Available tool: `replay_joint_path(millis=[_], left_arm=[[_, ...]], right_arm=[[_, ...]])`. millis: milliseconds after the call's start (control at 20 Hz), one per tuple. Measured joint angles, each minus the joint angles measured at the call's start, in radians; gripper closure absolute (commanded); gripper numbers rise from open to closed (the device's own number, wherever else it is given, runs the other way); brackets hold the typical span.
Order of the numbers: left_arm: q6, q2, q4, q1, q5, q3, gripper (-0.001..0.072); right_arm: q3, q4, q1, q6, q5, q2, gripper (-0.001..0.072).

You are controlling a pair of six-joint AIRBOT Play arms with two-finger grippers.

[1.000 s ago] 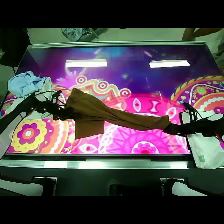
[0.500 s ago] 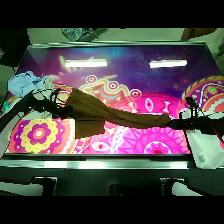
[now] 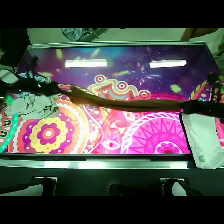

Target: Fold the shirts.

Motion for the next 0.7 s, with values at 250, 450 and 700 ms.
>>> replay_joint_path(millis=[250, 450, 700], left_arm=[[-0.043, 0.213, 0.002, 0.029, -0.003, 0.182, 0.0678], [-0.072, 0.314, 0.036, 0.035, -0.128, 0.214, 0.0677], [-0.079, 0.397, 0.061, 0.032, -0.277, 0.097, 0.0678]], right_arm=[[0.153, -0.011, 0.0, 0.122, 0.013, 0.188, 0.0669], [0.186, -0.079, 0.0, 0.201, 0.187, 0.288, 0.0669], [0.108, -0.226, 0.0, 0.311, 0.462, 0.382, 0.0669]])
